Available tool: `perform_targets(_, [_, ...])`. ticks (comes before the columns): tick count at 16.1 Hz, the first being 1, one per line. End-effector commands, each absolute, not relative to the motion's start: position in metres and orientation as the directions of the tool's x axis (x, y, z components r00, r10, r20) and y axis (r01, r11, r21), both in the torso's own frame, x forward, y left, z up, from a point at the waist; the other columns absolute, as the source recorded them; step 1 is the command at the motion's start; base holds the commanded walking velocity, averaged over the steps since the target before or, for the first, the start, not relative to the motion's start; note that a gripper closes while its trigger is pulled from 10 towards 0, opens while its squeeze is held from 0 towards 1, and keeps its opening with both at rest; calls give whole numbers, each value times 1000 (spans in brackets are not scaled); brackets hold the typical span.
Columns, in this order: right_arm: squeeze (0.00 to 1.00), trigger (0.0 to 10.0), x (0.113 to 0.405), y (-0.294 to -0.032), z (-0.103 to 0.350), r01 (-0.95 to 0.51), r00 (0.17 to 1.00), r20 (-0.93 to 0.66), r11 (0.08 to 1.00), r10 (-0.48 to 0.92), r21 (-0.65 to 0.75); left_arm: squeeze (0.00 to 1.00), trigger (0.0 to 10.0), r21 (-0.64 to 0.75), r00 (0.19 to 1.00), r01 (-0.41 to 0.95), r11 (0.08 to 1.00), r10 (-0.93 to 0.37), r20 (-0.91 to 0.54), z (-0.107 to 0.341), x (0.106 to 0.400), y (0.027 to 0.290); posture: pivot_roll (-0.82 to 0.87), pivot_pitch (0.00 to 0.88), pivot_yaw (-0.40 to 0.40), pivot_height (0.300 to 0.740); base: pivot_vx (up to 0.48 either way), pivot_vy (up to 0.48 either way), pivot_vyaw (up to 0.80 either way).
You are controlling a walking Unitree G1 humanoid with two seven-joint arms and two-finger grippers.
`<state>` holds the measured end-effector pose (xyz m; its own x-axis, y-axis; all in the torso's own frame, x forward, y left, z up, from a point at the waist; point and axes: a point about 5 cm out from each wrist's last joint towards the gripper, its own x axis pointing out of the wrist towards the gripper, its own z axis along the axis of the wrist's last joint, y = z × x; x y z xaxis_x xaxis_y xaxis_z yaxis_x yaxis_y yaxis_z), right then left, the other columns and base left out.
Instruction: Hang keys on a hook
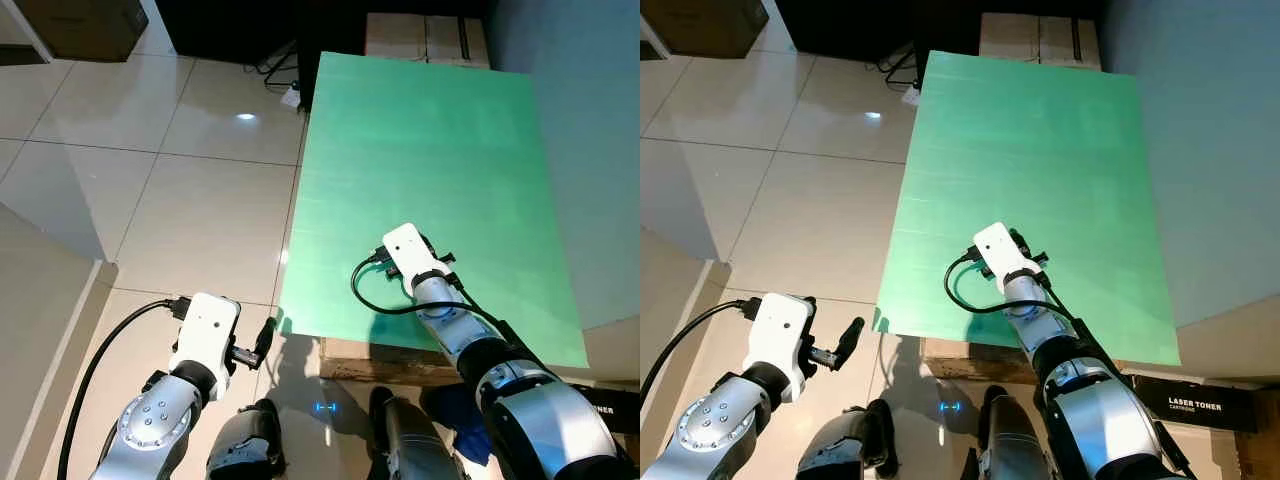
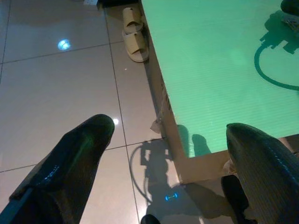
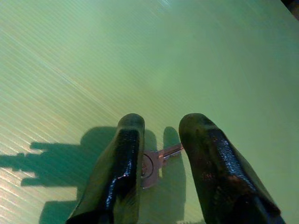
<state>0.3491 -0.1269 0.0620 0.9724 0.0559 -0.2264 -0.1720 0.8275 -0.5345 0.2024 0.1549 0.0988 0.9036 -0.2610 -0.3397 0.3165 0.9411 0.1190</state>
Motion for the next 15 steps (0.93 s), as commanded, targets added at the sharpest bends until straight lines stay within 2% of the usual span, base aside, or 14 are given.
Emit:
perform_targets(1, [1000,10000,346,-127,56,-175,966,-254,837,45,-518,0,10000,128,901,317,940,-256,-351,99,198,155,44,335,28,723,0,0,0])
perform_targets(6, [1000,10000,343,-124,52,-195,960,-275,833,54,-517,0,10000,126,900,315,941,-254,-354,99,196,155,49,351,28,723,0,0,0])
perform_targets(7, [580,10000,342,-124,50,-201,957,-287,828,51,-523,0,10000,126,899,315,941,-253,-356,99,195,155,49,351,28,723,0,0,0])
perform_targets(8, [0,10000,342,-124,48,-201,954,-297,830,46,-519,0,10000,126,899,316,940,-254,-358,99,195,155,51,355,29,723,0,0,0])
perform_targets(15, [0,10000,337,-127,42,-205,947,-319,824,31,-528,0,10000,129,893,321,938,-255,-371,100,191,158,62,373,41,723,0,0,0])
